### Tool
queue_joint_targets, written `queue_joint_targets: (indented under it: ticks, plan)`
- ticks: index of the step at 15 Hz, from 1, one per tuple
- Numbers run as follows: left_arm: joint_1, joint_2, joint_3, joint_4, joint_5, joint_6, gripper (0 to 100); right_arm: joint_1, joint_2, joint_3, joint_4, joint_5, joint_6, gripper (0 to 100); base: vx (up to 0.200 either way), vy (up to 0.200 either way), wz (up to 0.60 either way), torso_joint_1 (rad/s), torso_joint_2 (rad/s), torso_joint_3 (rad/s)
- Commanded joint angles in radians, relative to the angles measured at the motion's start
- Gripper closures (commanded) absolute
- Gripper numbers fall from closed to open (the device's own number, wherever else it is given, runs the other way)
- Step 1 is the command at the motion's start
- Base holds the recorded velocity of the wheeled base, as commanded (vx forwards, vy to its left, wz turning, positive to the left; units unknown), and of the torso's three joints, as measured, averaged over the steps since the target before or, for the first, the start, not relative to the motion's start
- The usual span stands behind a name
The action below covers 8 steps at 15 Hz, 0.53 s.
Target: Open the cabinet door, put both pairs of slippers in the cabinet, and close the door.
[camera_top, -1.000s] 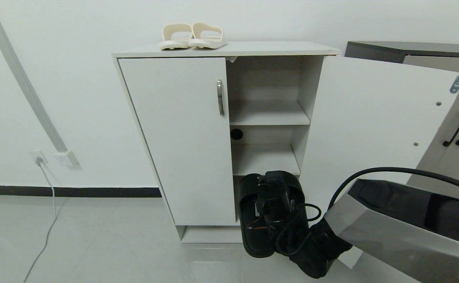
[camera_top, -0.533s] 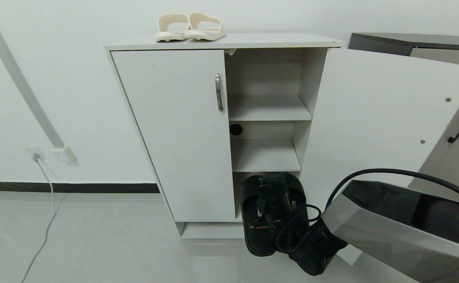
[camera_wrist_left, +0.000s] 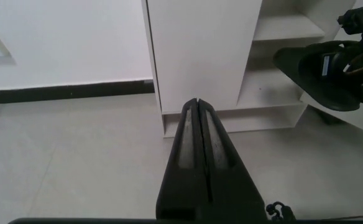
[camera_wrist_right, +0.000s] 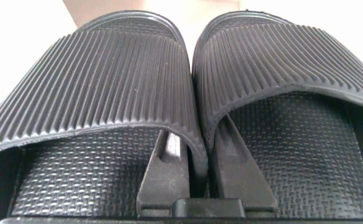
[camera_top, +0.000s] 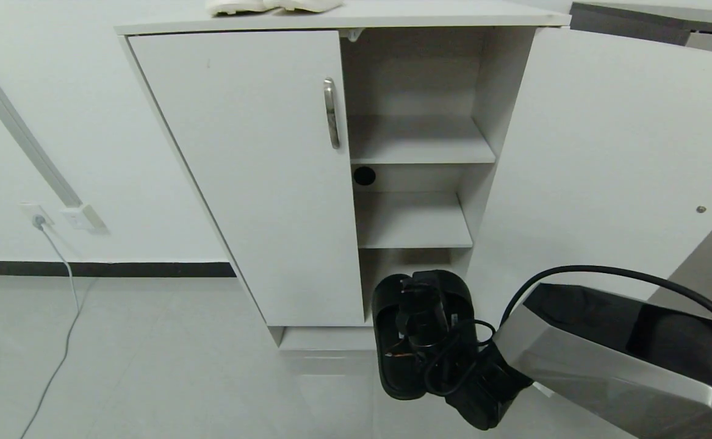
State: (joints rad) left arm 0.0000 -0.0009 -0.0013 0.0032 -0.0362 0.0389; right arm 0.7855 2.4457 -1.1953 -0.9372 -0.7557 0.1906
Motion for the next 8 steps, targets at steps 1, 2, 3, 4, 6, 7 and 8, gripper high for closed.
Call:
queue_joint_targets:
  ticks: [1,2,3,4,6,7,8]
  plan:
    - [0.0,0.002,0.001,0.0,0.001,-0.001,100,0.001,0.007,0.0,-0.015,-0.013,-0.016,100,0.0,0.0,0.0,0.002,0.0,-0.188]
    - [0.0,0.001,0.0,0.0,0.001,-0.001,100,0.001,0.018,0.005,-0.098,-0.02,-0.069,100,0.0,0.0,0.0,0.002,0.0,-0.198]
    - [0.0,0.001,0.001,0.0,0.001,-0.001,100,0.001,0.025,0.01,-0.153,-0.024,-0.105,100,0.0,0.0,0.0,0.007,0.0,-0.198]
    - [0.0,0.001,0.001,0.0,0.001,-0.001,100,0.001,0.038,0.02,-0.265,-0.031,-0.169,100,0.0,0.0,0.0,-0.002,0.0,-0.198]
    - [0.0,0.001,0.001,0.0,0.001,-0.001,100,0.0,0.044,0.022,-0.374,-0.031,-0.237,100,0.0,0.0,0.0,0.005,0.0,-0.159]
    - [0.0,0.001,0.0,-0.002,0.001,-0.001,100,0.0,0.044,0.022,-0.41,-0.031,-0.26,100,0.0,0.0,0.0,0.012,0.01,-0.061]
    - [0.0,0.001,0.0,0.0,0.001,-0.001,100,-0.003,0.042,0.022,-0.428,-0.031,-0.27,100,0.0,0.0,0.0,0.0,0.0,0.0]
